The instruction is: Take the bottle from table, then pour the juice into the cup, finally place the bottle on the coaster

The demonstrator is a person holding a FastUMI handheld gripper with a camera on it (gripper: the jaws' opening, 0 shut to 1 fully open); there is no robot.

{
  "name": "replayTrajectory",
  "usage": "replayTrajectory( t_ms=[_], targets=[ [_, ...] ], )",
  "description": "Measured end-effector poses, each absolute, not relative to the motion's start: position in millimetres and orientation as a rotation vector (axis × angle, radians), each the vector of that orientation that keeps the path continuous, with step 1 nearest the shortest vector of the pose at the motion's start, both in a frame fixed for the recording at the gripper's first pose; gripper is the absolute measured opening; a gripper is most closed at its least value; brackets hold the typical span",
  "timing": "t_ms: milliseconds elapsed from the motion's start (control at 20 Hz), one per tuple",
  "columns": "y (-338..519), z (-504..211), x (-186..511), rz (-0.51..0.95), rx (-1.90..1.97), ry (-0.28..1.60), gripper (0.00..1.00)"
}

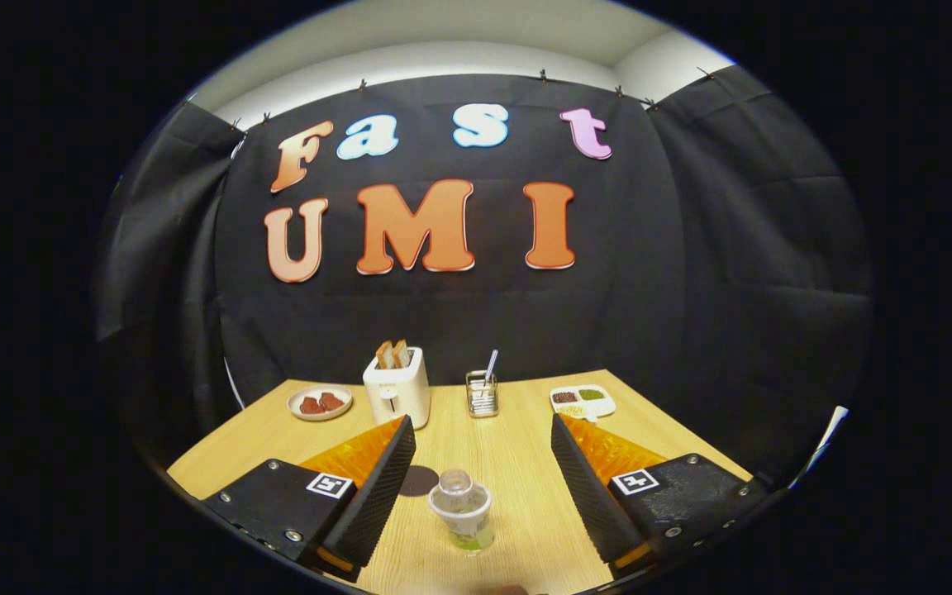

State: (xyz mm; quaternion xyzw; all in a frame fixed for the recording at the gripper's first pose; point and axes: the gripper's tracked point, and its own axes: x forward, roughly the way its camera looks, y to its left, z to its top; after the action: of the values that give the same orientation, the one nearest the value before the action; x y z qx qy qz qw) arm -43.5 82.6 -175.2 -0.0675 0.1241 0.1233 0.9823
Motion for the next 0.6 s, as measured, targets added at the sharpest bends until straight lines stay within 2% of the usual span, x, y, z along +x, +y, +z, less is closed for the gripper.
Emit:
replayTrajectory(
  t_ms=[600],
  targets=[
    [82,-288,-51,0.258,-0.198,0.458,0.98]
  ],
)
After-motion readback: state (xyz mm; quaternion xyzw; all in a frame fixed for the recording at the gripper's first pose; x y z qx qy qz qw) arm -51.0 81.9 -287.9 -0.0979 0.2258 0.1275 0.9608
